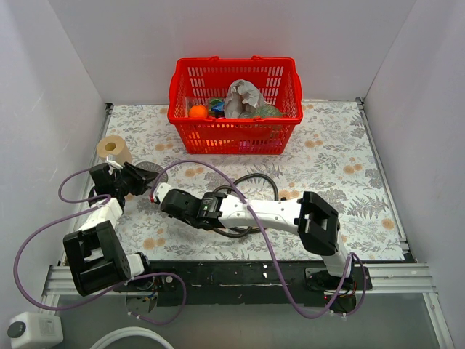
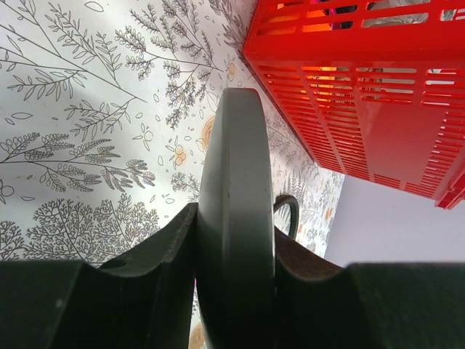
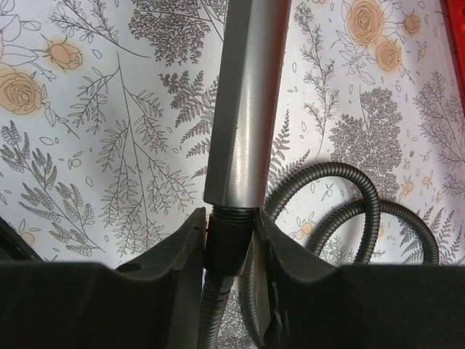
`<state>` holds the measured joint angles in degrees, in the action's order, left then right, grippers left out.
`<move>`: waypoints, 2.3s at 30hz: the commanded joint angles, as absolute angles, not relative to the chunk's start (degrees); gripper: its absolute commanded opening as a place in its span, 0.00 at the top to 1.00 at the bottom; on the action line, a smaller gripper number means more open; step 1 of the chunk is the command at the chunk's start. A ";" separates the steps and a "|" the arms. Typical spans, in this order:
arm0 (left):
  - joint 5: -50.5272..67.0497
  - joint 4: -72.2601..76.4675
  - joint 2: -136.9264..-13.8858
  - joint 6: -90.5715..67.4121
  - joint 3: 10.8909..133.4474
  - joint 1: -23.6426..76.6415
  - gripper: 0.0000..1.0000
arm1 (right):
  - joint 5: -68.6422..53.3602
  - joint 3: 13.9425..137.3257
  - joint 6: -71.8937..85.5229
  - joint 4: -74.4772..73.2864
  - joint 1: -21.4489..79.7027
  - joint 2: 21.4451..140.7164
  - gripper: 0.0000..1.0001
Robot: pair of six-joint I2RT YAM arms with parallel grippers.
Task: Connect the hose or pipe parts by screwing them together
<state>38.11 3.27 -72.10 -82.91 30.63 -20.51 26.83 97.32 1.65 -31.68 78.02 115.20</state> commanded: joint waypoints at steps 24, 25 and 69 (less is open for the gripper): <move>60.98 23.36 -69.61 -94.30 27.43 -20.30 1.00 | -35.04 82.22 19.91 -3.11 64.17 106.27 0.99; 61.52 26.86 -69.61 -95.70 26.90 -20.30 1.00 | -37.16 80.35 22.56 -0.12 62.94 105.82 0.99; 59.16 -4.55 -84.37 -51.55 53.43 -10.38 0.83 | -2.48 62.76 28.83 -21.34 39.38 77.00 0.04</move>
<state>64.18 13.89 -82.91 -68.47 49.52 -13.98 -6.00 65.43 26.15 -19.29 39.16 80.40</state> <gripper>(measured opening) 0.294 0.959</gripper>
